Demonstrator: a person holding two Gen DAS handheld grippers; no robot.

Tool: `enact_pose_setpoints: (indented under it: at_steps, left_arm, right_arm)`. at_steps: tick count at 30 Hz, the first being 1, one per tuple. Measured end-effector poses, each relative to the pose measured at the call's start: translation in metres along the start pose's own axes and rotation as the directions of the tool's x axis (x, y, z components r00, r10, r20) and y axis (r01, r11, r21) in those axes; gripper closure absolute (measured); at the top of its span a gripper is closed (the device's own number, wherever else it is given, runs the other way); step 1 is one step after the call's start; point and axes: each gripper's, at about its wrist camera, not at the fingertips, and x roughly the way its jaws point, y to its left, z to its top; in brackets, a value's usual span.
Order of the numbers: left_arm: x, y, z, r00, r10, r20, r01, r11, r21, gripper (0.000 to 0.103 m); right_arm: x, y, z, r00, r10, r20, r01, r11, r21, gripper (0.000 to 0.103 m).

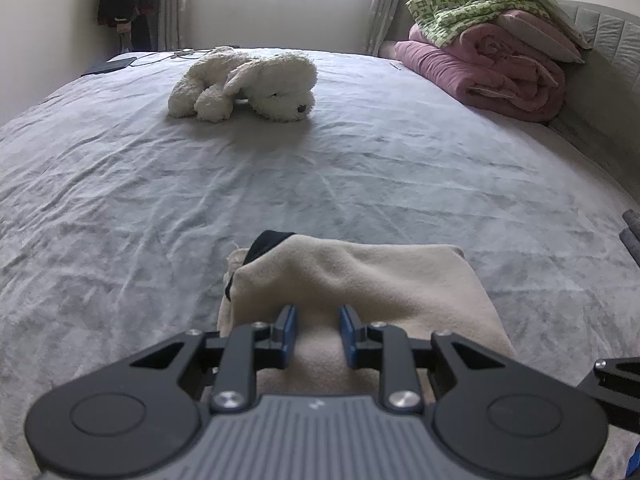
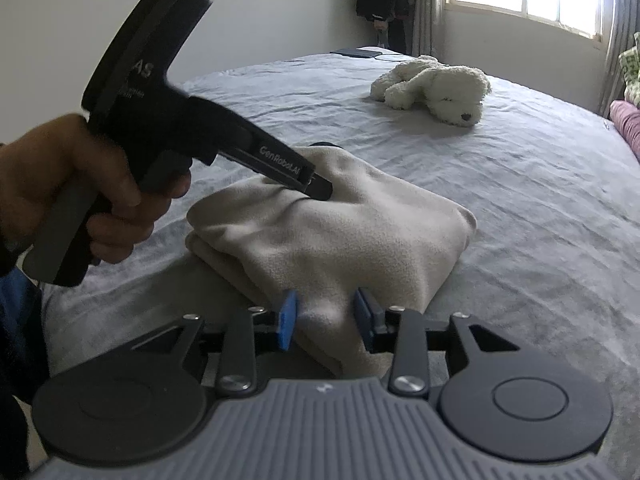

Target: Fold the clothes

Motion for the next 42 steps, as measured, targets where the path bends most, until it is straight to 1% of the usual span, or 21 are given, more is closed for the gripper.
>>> enact_pose_setpoints:
  at_steps: [7,12,16,19,20,22,23,24,25,26,28,30,34,38,42]
  left_arm:
    - [0.003,-0.002,-0.002,1.000,0.013,0.003,-0.013,1.000,0.000,0.077]
    - [0.004,-0.001,-0.003,1.000,0.016,0.005,-0.016,1.000,0.012,0.077]
    - [0.004,-0.002,-0.003,1.000,0.020,0.005,-0.020,1.000,0.020,0.077]
    - [0.004,-0.003,-0.004,1.000,0.025,0.007,-0.025,0.999,0.027,0.077]
    - [0.004,-0.003,-0.004,1.000,0.025,0.007,-0.026,0.999,0.029,0.077]
    - [0.004,-0.002,-0.004,1.000,0.024,0.008,-0.025,0.999,0.029,0.077]
    - [0.004,-0.002,-0.004,1.000,0.023,0.009,-0.024,0.999,0.029,0.077]
    - [0.004,-0.002,-0.004,1.000,0.023,0.009,-0.023,0.999,0.028,0.077]
    - [0.004,-0.002,-0.005,1.000,0.023,0.010,-0.023,0.999,0.028,0.077]
    - [0.003,-0.002,-0.005,1.000,0.023,0.012,-0.024,0.999,0.027,0.077]
    - [0.001,-0.002,-0.005,1.000,0.021,0.016,-0.021,1.000,0.023,0.077]
    - [0.000,-0.002,-0.005,1.000,0.015,0.019,-0.016,1.000,0.020,0.077]
    - [-0.011,-0.005,-0.008,0.999,0.011,0.035,-0.014,0.997,0.075,0.077]
    - [-0.027,-0.006,-0.016,0.998,-0.035,0.052,0.030,0.995,0.097,0.077]
    - [-0.041,-0.008,-0.025,0.992,-0.114,0.061,0.106,0.987,0.117,0.077]
  right_arm:
    - [0.003,0.001,-0.003,1.000,-0.006,-0.001,0.006,1.000,-0.002,0.064]
    - [0.007,0.008,-0.007,1.000,-0.027,0.006,0.027,0.999,-0.032,0.064]
    - [0.004,0.005,-0.002,1.000,-0.026,0.005,0.026,1.000,-0.006,0.064]
    - [-0.006,0.003,0.005,0.999,-0.020,0.029,0.019,1.000,0.012,0.065]
    - [-0.011,0.002,0.007,0.999,-0.018,0.040,0.017,1.000,0.016,0.066]
    - [-0.021,-0.005,0.010,0.997,-0.022,0.070,0.020,0.999,0.040,0.076]
    - [-0.025,-0.009,0.012,0.996,-0.030,0.084,0.025,0.998,0.056,0.076]
    - [-0.027,-0.013,0.013,0.995,-0.033,0.092,0.027,0.997,0.074,0.078]
    - [-0.028,-0.017,0.013,0.995,-0.029,0.092,0.021,0.996,0.089,0.093]
    - [-0.027,-0.019,0.012,0.996,-0.018,0.085,0.009,0.995,0.102,0.097]
    - [-0.021,-0.018,0.009,0.998,-0.002,0.062,-0.004,0.995,0.103,0.098]
    - [-0.015,-0.011,0.005,0.999,-0.009,0.038,0.006,0.997,0.073,0.099]
    - [-0.009,-0.006,0.000,1.000,-0.017,0.013,0.016,0.998,0.058,0.099]
    - [-0.005,-0.003,-0.003,1.000,-0.017,-0.003,0.017,0.999,0.046,0.098]
    - [-0.003,-0.006,-0.004,1.000,-0.008,-0.013,0.009,0.998,0.058,0.098]
